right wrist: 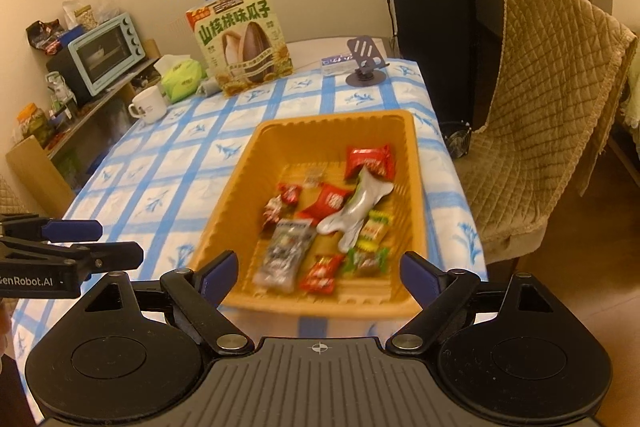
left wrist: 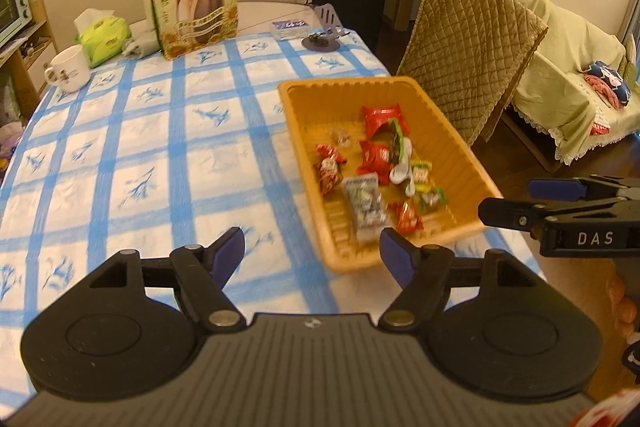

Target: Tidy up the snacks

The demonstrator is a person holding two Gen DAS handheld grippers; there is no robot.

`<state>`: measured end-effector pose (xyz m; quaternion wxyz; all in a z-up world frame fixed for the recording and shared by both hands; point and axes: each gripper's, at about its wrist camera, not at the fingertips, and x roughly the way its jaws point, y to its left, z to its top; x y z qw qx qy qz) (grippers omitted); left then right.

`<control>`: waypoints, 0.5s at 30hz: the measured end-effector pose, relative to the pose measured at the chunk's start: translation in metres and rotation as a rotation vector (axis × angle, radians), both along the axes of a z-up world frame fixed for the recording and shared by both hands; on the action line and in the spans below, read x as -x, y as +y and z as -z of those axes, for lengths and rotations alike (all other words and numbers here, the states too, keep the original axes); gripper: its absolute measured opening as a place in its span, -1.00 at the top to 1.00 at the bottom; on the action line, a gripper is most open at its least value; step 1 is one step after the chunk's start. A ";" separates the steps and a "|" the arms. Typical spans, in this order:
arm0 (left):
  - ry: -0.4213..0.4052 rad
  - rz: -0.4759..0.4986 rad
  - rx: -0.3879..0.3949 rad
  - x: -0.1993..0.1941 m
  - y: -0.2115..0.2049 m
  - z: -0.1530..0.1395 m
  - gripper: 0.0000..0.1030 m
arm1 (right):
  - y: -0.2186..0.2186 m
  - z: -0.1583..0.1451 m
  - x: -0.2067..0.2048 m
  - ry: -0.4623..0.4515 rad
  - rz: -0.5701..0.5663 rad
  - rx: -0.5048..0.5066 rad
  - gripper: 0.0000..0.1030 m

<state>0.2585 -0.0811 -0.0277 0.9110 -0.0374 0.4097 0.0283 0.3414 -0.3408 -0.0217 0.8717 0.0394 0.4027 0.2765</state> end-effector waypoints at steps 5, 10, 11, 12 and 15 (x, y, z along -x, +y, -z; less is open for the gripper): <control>0.015 -0.019 0.004 0.037 0.014 -0.004 -0.43 | 0.015 -0.006 0.037 0.007 0.006 0.019 -0.70; 0.035 -0.032 0.019 0.075 0.030 -0.007 -0.43 | 0.035 -0.010 0.074 0.027 0.010 0.035 -0.70; 0.038 -0.033 0.020 0.082 0.033 -0.007 -0.43 | 0.038 -0.010 0.081 0.029 0.007 0.037 -0.70; 0.040 -0.036 0.022 0.090 0.037 -0.008 -0.43 | 0.043 -0.011 0.088 0.031 0.006 0.040 -0.70; 0.040 -0.040 0.026 0.110 0.047 -0.009 -0.43 | 0.054 -0.012 0.109 0.037 0.007 0.048 -0.70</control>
